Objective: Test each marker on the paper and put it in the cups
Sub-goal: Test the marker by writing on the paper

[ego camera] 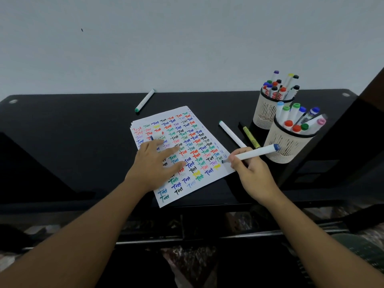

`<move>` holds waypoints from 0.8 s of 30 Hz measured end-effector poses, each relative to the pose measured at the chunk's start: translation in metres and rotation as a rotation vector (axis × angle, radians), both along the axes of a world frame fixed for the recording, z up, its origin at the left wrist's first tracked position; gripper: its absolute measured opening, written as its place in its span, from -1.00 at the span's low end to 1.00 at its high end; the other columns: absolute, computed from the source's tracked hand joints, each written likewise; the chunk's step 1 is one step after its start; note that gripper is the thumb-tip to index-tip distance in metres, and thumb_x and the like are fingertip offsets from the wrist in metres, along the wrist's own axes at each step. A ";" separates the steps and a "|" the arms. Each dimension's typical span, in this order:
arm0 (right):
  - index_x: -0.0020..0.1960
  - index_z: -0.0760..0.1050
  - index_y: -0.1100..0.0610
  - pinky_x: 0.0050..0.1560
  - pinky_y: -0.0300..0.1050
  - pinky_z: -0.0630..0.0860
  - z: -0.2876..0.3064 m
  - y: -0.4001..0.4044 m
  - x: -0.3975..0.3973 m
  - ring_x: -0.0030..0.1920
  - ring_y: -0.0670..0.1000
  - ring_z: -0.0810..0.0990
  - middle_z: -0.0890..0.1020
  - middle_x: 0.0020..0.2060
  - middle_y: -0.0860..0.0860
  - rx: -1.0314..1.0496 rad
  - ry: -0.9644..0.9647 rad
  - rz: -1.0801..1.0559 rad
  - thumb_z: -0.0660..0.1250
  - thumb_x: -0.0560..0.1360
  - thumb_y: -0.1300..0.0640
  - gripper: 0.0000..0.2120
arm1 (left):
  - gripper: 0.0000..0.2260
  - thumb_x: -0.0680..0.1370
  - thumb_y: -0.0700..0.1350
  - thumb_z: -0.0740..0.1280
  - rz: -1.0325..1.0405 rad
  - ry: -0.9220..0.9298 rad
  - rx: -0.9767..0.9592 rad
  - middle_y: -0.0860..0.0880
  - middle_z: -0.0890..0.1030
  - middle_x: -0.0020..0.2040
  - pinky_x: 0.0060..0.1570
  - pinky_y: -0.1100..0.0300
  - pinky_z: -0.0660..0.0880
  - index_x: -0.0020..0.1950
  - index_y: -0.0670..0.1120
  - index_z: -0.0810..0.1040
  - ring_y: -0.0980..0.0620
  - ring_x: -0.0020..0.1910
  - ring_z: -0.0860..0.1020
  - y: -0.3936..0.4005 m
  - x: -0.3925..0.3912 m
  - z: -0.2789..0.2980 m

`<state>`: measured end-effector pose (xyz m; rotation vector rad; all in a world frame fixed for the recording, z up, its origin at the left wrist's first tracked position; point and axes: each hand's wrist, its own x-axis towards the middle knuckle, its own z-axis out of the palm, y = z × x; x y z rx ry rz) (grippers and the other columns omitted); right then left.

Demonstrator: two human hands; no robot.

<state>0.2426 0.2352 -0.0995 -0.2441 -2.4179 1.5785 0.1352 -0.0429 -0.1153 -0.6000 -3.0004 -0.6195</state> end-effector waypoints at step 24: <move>0.01 0.55 -0.08 -0.03 0.02 0.56 -0.003 0.000 -0.003 -0.11 -0.06 0.60 0.65 -0.12 -0.09 0.148 -0.037 0.015 0.34 0.65 -0.03 -0.93 | -0.22 0.37 0.60 -0.02 -0.020 -0.013 -0.038 0.04 0.26 0.54 0.53 -0.11 0.12 0.50 0.31 0.37 -0.03 0.51 0.10 0.000 0.000 0.003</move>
